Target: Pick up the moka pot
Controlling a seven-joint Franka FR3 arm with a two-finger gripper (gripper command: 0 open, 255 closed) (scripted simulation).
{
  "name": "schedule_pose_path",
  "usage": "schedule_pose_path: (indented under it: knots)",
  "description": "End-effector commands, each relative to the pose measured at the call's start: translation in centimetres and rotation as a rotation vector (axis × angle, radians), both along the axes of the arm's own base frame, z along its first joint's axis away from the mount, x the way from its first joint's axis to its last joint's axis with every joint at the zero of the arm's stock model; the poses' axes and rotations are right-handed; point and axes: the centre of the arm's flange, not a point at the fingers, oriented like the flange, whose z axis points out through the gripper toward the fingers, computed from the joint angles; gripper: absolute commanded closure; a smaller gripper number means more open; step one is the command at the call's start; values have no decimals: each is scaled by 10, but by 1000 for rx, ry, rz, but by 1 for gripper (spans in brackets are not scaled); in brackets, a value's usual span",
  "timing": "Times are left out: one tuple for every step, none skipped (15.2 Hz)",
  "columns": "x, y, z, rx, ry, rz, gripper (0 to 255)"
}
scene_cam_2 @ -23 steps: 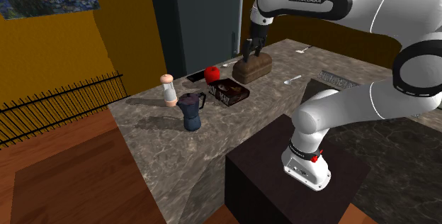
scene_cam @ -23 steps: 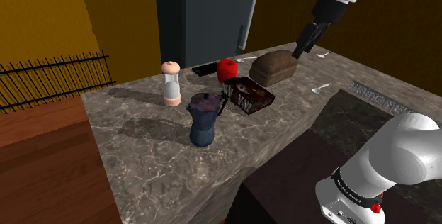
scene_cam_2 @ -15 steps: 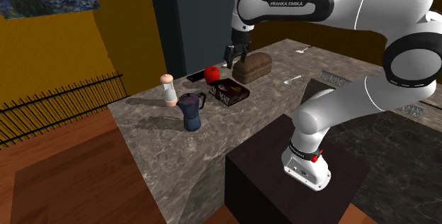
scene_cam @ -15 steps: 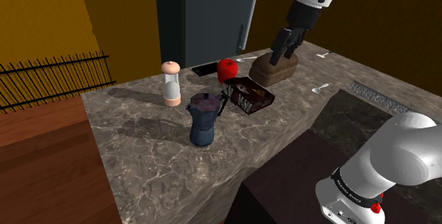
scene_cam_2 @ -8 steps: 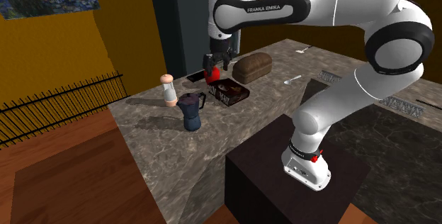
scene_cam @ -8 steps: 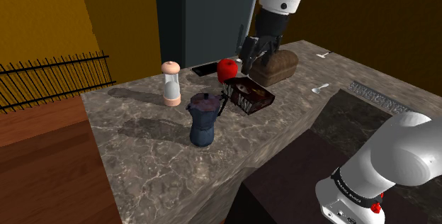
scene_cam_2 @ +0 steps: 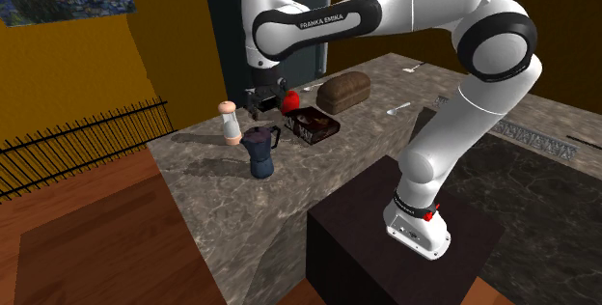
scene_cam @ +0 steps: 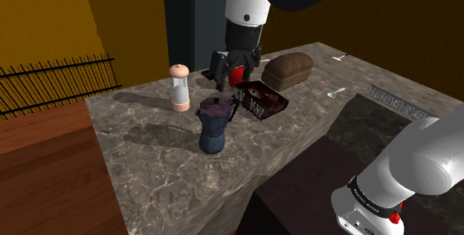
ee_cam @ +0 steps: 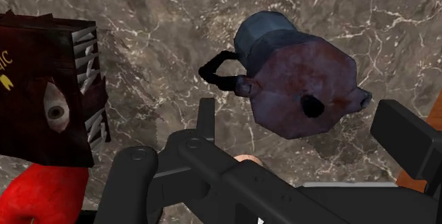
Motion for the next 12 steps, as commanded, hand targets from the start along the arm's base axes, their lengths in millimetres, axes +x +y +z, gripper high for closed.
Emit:
schedule_pose_path:
  knots:
    - [9, 28, -7, -1, 14, -11, 0]
    - [11, 34, -9, -1, 17, -13, 0]
    - [11, 34, -14, -1, 17, -13, 0]
    - [11, 34, -20, -1, 17, -13, 0]
    - [11, 34, -25, -1, 17, -13, 0]
    - [11, 34, -30, -1, 17, -13, 0]
    - [11, 34, -35, -1, 17, -13, 0]
    - [11, 34, -41, -1, 17, -13, 0]
    - [11, 34, -46, -1, 17, -13, 0]
    - [11, 34, -49, -1, 17, -13, 0]
    - [11, 34, -49, -1, 17, -13, 0]
    - [11, 34, -49, -1, 17, -13, 255]
